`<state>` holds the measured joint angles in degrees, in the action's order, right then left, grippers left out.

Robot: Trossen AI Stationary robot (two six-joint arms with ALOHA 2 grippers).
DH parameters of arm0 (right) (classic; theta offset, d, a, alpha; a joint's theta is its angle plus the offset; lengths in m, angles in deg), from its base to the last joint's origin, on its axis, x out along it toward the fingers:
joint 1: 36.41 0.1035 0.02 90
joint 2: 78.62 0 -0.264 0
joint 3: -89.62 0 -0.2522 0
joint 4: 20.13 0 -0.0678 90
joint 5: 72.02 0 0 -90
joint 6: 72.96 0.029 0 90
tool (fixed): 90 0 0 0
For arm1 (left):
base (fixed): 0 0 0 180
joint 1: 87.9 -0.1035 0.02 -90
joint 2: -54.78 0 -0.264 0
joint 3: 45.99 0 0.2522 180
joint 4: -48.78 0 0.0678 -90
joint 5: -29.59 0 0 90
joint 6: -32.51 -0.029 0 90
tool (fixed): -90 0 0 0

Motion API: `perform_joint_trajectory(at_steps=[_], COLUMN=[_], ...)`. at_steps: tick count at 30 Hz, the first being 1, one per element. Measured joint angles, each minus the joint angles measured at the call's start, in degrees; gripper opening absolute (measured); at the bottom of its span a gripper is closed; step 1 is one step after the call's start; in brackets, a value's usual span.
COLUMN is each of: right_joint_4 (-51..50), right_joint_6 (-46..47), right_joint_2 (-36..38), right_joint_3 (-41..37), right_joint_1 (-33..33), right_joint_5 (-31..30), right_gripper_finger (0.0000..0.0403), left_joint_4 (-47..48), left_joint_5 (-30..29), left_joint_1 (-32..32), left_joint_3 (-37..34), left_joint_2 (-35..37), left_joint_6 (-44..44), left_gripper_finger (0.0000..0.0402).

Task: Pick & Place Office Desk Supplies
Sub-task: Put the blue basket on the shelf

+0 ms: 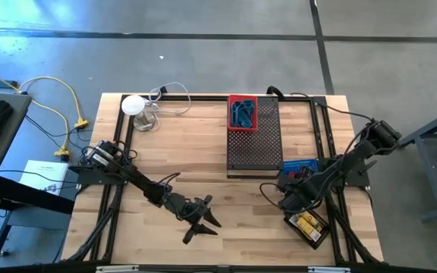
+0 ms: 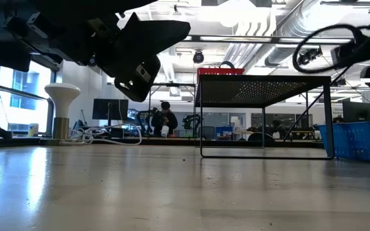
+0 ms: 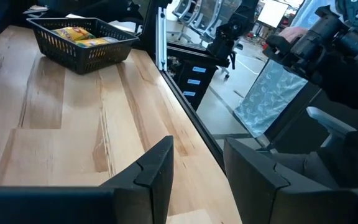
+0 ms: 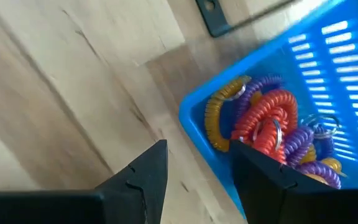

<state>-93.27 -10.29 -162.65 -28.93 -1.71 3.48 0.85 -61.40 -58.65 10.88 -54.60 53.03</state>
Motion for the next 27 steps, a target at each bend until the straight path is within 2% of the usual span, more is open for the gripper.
perform_joint_trajectory(at_steps=[6, 9, 19, 27], right_joint_4=[1.6, 1.6, 1.0, 0.7], right_joint_6=[0.3, 0.1, -1.9, -1.3], right_joint_2=[0.0, 0.0, 0.0, 0.0], right_joint_3=[-2.6, -2.6, -2.5, -2.3], right_joint_1=[0.0, 0.0, 0.0, 0.0], right_joint_5=[0.0, -0.1, -0.2, 0.8], right_gripper_finger=[0.0156, 0.0139, 0.0011, 0.0005], left_joint_4=[0.0, 0.2, 0.2, 0.3], left_joint_5=[0.0, 0.0, -0.3, -0.2], left_joint_1=[0.0, 0.0, 0.0, 0.0], left_joint_3=[0.0, 0.0, 0.0, 0.0], left_joint_2=[0.0, 0.0, 0.0, 0.0], left_joint_6=[0.0, 0.0, -3.0, -3.0], left_gripper_finger=[0.0136, 0.0136, 0.0136, 0.0136])
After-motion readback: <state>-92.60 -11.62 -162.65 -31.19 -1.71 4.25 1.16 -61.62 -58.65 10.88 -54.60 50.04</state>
